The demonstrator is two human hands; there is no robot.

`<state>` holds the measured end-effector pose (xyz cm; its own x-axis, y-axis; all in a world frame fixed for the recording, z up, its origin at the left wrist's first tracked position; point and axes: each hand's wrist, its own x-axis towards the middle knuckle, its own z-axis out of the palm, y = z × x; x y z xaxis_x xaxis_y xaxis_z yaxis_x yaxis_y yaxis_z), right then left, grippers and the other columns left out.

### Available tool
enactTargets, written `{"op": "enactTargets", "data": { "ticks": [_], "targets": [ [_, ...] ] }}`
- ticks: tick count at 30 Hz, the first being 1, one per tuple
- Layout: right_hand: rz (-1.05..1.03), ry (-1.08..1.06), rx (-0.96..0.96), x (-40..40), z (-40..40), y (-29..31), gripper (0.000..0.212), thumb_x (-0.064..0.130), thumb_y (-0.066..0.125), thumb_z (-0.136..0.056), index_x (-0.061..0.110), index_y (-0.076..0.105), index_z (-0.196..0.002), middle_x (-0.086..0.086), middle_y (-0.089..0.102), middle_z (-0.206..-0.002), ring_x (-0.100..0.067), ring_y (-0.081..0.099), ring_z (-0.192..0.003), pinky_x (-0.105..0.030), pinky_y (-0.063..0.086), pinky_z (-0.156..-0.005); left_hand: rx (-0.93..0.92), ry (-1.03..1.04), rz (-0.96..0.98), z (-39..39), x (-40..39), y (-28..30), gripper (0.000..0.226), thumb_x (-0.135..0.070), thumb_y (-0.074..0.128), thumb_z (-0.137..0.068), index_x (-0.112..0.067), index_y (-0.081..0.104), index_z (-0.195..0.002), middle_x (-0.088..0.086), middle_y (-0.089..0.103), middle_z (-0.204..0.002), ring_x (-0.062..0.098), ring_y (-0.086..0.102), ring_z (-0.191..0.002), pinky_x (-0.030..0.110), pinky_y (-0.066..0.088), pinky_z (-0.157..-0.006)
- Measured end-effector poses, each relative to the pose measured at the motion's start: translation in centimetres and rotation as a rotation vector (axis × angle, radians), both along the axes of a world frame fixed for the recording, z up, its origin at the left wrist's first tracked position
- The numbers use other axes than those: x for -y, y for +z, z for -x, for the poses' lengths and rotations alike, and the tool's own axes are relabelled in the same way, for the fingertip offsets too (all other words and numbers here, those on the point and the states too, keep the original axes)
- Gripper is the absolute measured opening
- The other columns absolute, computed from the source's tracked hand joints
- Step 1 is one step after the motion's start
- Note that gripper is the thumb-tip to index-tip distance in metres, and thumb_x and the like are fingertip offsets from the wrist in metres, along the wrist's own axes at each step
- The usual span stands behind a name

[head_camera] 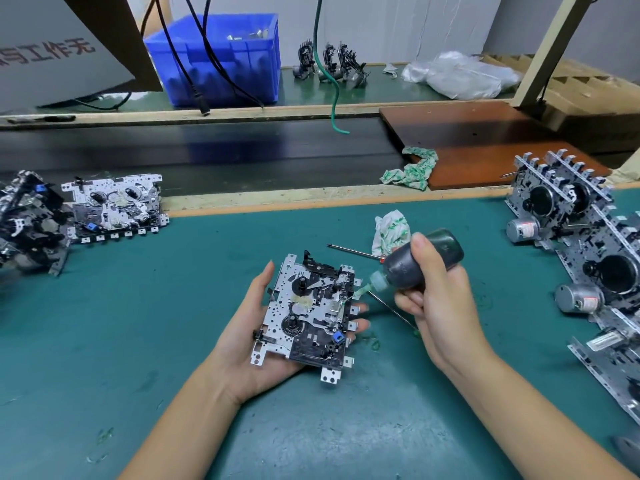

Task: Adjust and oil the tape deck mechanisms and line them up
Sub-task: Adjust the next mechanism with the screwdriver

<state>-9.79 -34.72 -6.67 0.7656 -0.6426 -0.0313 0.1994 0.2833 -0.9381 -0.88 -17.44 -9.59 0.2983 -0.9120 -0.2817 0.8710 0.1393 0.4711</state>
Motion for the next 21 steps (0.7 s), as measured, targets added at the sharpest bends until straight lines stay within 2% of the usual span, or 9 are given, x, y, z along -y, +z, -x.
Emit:
{"op": "enactTargets", "data": {
  "ticks": [3, 5, 8, 11, 14, 16, 19, 21],
  "targets": [
    [0.015, -0.015, 0.017, 0.0, 0.0, -0.2, 0.04, 0.048, 0.064, -0.064, 0.013, 0.049, -0.071, -0.004, 0.039, -0.06, -0.005, 0.027, -0.038, -0.016, 0.028, -0.035, 0.009, 0.002, -0.004, 0.0, 0.0, -0.1, 0.079, -0.065, 0.042, -0.085, 0.001, 0.058, -0.126, 0.032, 0.046, -0.136, 0.046, 0.047, -0.125, 0.051, 0.041, -0.104],
    [0.051, -0.035, 0.058, 0.2, 0.1, 0.0, 0.041, 0.049, 0.068, -0.062, 0.012, 0.056, -0.074, -0.002, 0.054, -0.06, -0.008, 0.041, -0.04, -0.019, 0.037, -0.037, 0.037, -0.007, -0.012, 0.0, -0.1, -0.1, 0.082, -0.068, 0.038, -0.087, 0.0, 0.056, -0.129, 0.031, 0.045, -0.137, 0.045, 0.045, -0.127, 0.05, 0.036, -0.108],
    [0.203, -0.09, 0.078, 1.1, 0.3, 0.8, 0.041, 0.045, 0.072, -0.063, 0.012, 0.062, -0.085, 0.002, 0.07, -0.075, -0.011, 0.065, -0.064, -0.022, 0.052, -0.054, 0.083, -0.017, -0.028, 0.0, -0.2, -0.3, 0.091, -0.074, 0.035, -0.084, 0.001, 0.052, -0.132, 0.031, 0.043, -0.139, 0.045, 0.043, -0.128, 0.051, 0.031, -0.111],
    [0.356, -0.125, -0.02, 2.2, 0.3, 0.8, 0.037, 0.034, 0.08, -0.065, 0.018, 0.056, -0.089, 0.006, 0.07, -0.078, -0.005, 0.064, -0.071, -0.014, 0.049, -0.064, 0.093, -0.009, -0.012, 0.1, -0.2, -0.4, 0.098, -0.079, 0.033, -0.08, 0.002, 0.049, -0.134, 0.031, 0.042, -0.14, 0.045, 0.042, -0.129, 0.051, 0.031, -0.111],
    [0.384, -0.111, -0.091, 3.7, 0.0, 0.1, 0.039, 0.014, 0.077, -0.072, 0.024, 0.048, -0.095, 0.003, 0.069, -0.088, -0.007, 0.062, -0.077, -0.01, 0.046, -0.069, 0.096, 0.026, 0.005, 0.2, -0.2, -0.4, 0.102, -0.081, 0.032, -0.076, 0.001, 0.049, -0.134, 0.03, 0.041, -0.142, 0.044, 0.04, -0.131, 0.051, 0.03, -0.111],
    [0.496, -0.139, -0.179, 4.5, 0.1, -0.3, 0.041, 0.013, 0.078, -0.073, 0.021, 0.051, -0.103, 0.004, 0.068, -0.098, -0.01, 0.063, -0.088, -0.017, 0.047, -0.079, 0.077, 0.074, 0.027, 0.4, -0.1, -0.4, 0.104, -0.081, 0.035, -0.075, 0.003, 0.049, -0.133, 0.03, 0.04, -0.142, 0.043, 0.04, -0.131, 0.052, 0.031, -0.11],
    [0.632, -0.19, -0.262, 5.2, 0.2, -0.7, 0.039, 0.015, 0.079, -0.072, 0.018, 0.055, -0.102, 0.001, 0.069, -0.101, -0.015, 0.064, -0.096, -0.03, 0.048, -0.088, 0.02, 0.144, 0.07, 0.6, 0.0, -0.3, 0.104, -0.08, 0.038, -0.075, 0.008, 0.049, -0.13, 0.032, 0.041, -0.14, 0.045, 0.043, -0.129, 0.054, 0.035, -0.107],
    [0.668, -0.198, -0.278, 5.3, 0.1, -0.8, 0.039, 0.014, 0.079, -0.073, 0.02, 0.055, -0.103, 0.0, 0.068, -0.103, -0.017, 0.063, -0.099, -0.031, 0.048, -0.089, 0.014, 0.153, 0.084, 0.7, 0.1, -0.2, 0.104, -0.079, 0.038, -0.074, 0.009, 0.052, -0.127, 0.033, 0.043, -0.139, 0.046, 0.045, -0.127, 0.055, 0.039, -0.104]
  ]
}}
